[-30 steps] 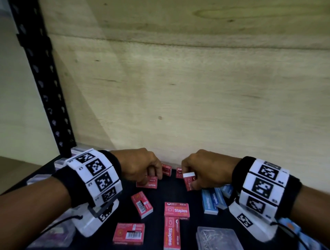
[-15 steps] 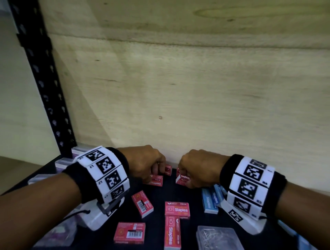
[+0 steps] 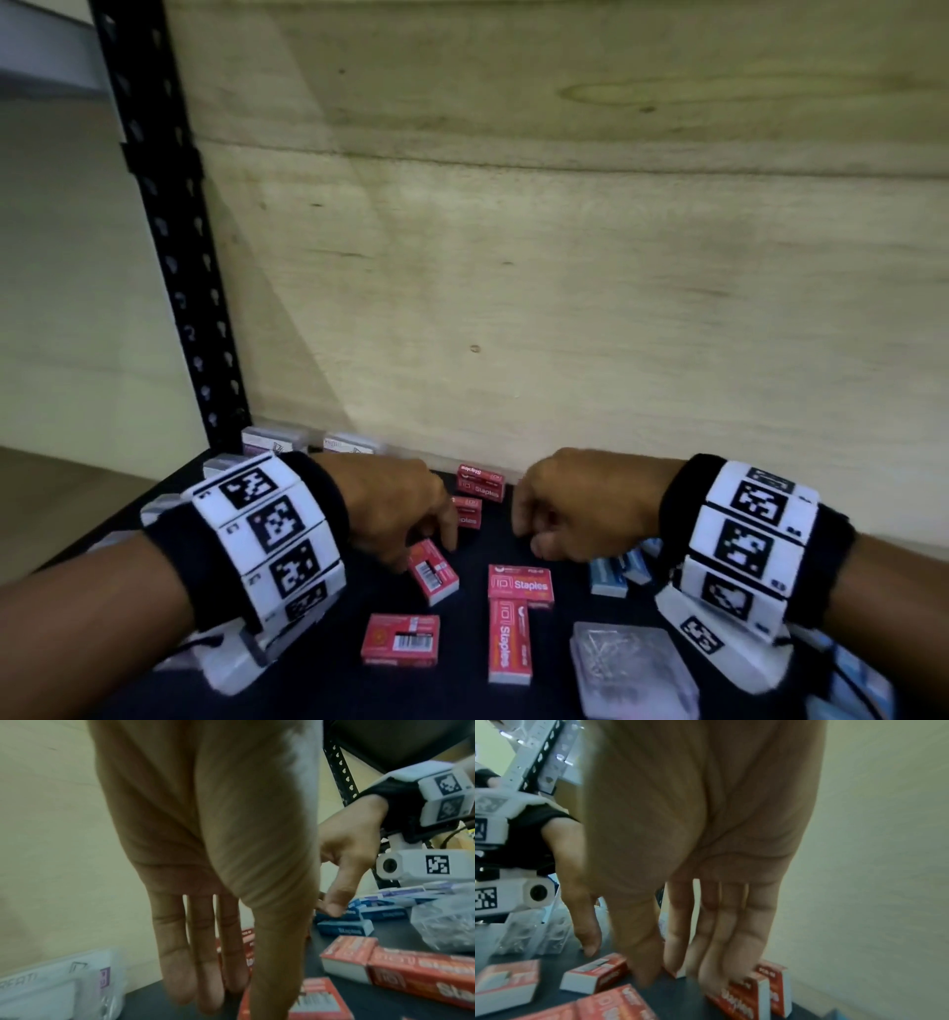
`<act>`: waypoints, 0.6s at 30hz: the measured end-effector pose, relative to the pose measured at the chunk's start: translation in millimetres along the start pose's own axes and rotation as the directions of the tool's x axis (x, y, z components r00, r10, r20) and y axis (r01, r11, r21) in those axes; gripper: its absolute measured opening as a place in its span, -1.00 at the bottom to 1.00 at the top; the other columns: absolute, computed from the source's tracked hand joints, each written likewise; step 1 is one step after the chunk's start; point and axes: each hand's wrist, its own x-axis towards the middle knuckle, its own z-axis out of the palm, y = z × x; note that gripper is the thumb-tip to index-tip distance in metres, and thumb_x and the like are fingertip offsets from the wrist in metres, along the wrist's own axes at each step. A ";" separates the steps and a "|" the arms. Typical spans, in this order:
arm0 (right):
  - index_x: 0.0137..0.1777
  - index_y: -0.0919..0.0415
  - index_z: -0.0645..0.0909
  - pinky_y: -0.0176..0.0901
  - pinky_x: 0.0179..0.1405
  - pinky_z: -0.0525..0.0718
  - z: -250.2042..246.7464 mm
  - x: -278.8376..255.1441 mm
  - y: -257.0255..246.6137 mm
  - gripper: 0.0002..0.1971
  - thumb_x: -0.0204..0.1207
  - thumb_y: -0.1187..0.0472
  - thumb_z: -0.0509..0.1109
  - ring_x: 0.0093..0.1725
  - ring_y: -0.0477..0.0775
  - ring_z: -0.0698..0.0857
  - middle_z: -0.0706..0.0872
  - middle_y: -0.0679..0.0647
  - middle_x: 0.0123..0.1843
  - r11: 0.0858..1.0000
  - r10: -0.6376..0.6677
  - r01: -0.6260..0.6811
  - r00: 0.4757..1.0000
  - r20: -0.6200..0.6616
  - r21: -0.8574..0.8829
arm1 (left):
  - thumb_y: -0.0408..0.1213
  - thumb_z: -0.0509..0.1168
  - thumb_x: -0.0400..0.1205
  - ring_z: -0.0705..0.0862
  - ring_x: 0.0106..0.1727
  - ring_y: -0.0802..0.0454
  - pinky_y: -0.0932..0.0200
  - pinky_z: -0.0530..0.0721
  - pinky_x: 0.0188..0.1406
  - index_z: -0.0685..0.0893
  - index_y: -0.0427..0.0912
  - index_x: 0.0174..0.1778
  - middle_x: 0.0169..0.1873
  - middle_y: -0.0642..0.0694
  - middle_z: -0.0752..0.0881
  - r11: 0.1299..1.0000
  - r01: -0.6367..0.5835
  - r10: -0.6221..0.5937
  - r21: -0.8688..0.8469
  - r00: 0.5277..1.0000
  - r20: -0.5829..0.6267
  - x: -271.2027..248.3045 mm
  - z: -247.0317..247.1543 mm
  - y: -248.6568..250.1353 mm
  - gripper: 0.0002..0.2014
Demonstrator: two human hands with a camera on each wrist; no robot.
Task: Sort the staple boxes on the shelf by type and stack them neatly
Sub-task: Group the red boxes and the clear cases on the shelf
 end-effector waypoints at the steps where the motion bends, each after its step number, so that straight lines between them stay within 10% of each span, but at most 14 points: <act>1: 0.30 -0.02 0.67 -0.21 0.06 0.64 2.2 -3.1 -2.1 -0.71 0.60 0.03 0.43 0.05 -0.05 0.69 0.75 -0.10 0.12 1.000 -0.001 0.001 0.998 0.063 0.000 | -0.30 0.49 0.55 0.54 0.00 0.18 0.36 0.46 -0.13 0.60 0.12 0.42 0.21 0.05 0.65 1.000 0.004 -0.004 0.016 1.000 0.014 -0.8 1.3 1.2 -0.49; 18: 0.17 0.20 0.71 -0.10 -0.11 0.72 17.3 -8.2 -5.5 -0.58 0.43 -0.03 0.61 0.01 0.14 0.77 0.78 0.12 0.07 0.982 0.157 -0.150 0.986 0.060 -0.114 | 0.04 0.33 0.66 0.71 0.08 0.03 0.14 0.65 0.04 0.67 -0.02 0.30 0.11 0.03 0.77 0.996 0.056 -0.054 0.074 0.998 -0.031 -2.7 4.1 14.8 -0.65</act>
